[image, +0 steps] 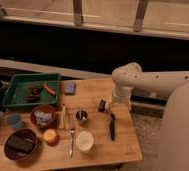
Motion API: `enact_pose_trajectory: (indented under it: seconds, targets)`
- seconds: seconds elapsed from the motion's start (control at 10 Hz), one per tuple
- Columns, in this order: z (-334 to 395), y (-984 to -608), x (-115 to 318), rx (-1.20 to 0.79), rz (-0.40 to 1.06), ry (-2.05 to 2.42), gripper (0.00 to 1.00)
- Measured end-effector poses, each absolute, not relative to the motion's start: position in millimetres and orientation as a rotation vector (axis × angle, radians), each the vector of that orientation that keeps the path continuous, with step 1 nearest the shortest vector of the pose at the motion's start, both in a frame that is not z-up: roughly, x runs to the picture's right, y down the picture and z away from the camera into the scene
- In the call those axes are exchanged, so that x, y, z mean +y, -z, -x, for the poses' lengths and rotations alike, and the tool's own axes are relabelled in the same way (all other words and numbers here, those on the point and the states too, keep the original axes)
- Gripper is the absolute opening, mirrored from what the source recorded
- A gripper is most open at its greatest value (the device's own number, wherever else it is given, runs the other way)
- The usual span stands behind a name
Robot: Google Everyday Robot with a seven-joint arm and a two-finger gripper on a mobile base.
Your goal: Place apple in table surface
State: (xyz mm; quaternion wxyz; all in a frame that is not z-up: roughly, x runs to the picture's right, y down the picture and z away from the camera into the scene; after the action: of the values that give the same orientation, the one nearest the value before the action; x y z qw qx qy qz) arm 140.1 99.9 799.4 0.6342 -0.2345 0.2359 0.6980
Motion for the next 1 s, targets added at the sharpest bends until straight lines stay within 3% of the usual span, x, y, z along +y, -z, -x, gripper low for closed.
enact_pose_trajectory:
  seconds: [0.4, 0.8, 1.0]
  targets:
    - [-34, -802, 82, 0.437, 0.6, -1.39, 0.78]
    - [78, -772, 87, 0.325, 0.678, -1.149, 0.78]
    - [81, -770, 87, 0.324, 0.677, -1.133, 0.78]
